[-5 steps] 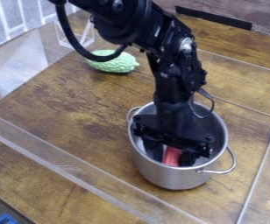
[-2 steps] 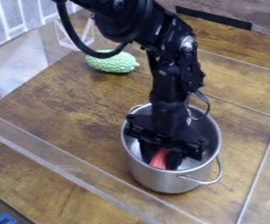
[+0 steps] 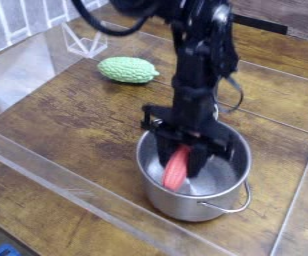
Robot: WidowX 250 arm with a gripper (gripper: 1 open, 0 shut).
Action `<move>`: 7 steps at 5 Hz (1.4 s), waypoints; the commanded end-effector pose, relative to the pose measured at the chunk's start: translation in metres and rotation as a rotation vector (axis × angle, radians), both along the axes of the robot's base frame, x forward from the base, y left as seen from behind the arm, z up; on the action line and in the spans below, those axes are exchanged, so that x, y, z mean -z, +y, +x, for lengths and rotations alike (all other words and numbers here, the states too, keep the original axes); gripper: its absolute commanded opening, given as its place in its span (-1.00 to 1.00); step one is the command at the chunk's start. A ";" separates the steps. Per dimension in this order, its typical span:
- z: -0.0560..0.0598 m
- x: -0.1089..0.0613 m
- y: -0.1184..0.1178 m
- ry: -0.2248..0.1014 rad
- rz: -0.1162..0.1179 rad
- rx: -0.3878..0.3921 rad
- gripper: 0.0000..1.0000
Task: Move the pink spoon to the left
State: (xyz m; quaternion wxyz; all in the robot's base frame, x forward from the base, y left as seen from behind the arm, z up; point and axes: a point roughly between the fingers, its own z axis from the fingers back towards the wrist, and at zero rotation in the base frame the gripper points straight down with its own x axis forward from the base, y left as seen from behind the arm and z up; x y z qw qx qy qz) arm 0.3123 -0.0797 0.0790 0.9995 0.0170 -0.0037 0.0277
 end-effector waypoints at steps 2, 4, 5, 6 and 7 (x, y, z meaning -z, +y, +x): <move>0.015 -0.079 0.012 -0.126 0.063 -0.006 -1.00; 0.011 -0.083 0.014 -0.165 0.060 -0.022 -1.00; 0.006 -0.080 0.009 -0.167 0.044 -0.029 -1.00; 0.002 -0.079 0.008 -0.178 0.035 -0.037 -1.00; -0.001 -0.077 0.007 -0.184 0.022 -0.045 -1.00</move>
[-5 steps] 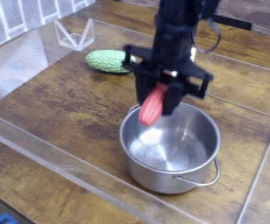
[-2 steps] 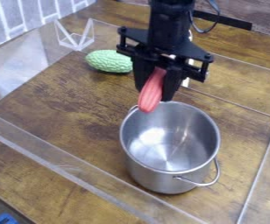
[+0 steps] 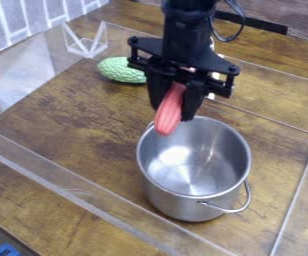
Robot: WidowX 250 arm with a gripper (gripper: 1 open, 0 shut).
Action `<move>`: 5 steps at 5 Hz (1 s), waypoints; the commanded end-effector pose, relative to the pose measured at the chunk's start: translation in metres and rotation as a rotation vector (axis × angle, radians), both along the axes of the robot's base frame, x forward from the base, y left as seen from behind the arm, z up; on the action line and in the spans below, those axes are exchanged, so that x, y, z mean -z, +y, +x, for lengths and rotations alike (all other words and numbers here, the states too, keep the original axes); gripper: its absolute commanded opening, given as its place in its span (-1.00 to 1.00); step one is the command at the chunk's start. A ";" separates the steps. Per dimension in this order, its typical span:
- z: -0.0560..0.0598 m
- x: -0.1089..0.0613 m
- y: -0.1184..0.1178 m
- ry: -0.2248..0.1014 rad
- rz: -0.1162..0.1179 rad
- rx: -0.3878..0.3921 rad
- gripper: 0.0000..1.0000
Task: Move the pink spoon to the left
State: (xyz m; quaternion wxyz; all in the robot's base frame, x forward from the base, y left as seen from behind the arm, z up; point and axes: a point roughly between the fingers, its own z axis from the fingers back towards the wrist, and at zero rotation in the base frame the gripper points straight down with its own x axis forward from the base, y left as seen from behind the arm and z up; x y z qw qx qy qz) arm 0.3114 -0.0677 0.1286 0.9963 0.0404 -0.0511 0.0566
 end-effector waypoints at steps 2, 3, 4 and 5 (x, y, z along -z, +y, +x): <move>-0.008 -0.027 0.029 -0.104 -0.009 0.004 -1.00; -0.012 -0.024 0.064 -0.117 0.006 0.030 -1.00; -0.016 -0.021 0.104 -0.116 0.010 0.060 -1.00; -0.017 -0.014 0.137 -0.105 0.023 0.099 -1.00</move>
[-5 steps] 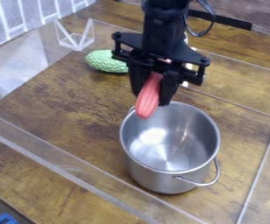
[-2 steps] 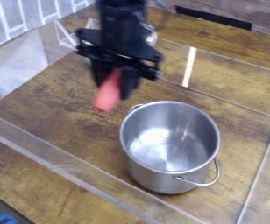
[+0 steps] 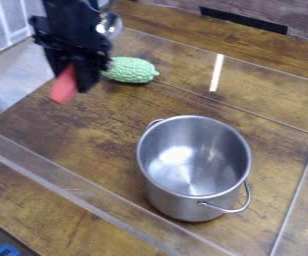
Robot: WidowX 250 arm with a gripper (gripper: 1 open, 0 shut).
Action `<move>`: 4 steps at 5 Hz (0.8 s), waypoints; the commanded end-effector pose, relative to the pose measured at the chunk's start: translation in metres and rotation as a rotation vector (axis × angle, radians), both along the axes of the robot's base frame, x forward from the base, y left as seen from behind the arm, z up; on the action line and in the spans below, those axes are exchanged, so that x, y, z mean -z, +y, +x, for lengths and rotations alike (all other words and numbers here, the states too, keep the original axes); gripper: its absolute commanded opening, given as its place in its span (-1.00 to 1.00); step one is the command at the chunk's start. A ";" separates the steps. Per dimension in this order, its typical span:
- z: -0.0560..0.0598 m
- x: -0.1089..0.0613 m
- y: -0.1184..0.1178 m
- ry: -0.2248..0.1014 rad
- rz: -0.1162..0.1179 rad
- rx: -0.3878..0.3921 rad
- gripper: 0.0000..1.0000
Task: Move the pink spoon to the left
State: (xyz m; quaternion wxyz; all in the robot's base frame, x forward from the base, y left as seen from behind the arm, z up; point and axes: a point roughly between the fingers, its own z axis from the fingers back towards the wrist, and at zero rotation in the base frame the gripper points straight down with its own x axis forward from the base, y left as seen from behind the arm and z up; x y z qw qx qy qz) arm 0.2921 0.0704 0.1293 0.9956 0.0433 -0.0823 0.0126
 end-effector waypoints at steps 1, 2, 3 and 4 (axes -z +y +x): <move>0.007 -0.007 -0.029 -0.065 -0.048 -0.005 -1.00; 0.012 -0.002 -0.059 -0.074 -0.087 -0.020 -1.00; 0.015 0.002 -0.079 -0.073 -0.114 -0.024 -1.00; 0.018 0.007 -0.048 -0.062 -0.097 0.019 -1.00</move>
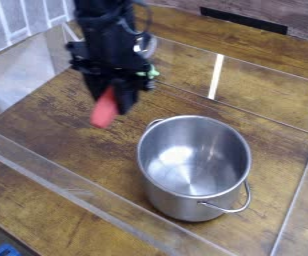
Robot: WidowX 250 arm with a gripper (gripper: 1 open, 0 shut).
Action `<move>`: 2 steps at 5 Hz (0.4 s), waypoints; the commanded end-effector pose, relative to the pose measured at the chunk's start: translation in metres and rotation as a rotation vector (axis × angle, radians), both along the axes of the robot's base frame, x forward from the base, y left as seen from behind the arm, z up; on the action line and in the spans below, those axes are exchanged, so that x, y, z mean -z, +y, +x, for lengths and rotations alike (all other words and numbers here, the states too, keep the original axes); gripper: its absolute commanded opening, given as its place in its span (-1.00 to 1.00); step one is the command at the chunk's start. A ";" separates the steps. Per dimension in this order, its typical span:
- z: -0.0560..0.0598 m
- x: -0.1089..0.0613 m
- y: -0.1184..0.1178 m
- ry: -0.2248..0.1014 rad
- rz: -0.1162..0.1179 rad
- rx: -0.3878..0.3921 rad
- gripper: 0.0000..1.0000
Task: Move the pink spoon to the left
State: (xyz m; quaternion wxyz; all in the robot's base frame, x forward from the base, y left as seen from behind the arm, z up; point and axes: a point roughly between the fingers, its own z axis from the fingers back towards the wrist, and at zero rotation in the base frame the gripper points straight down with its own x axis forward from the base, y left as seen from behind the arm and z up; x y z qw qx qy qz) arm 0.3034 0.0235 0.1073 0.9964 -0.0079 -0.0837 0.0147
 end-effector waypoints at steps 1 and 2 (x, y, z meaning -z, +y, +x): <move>0.004 -0.009 0.028 -0.063 0.023 0.046 -1.00; 0.005 -0.007 0.058 -0.066 0.040 0.086 -1.00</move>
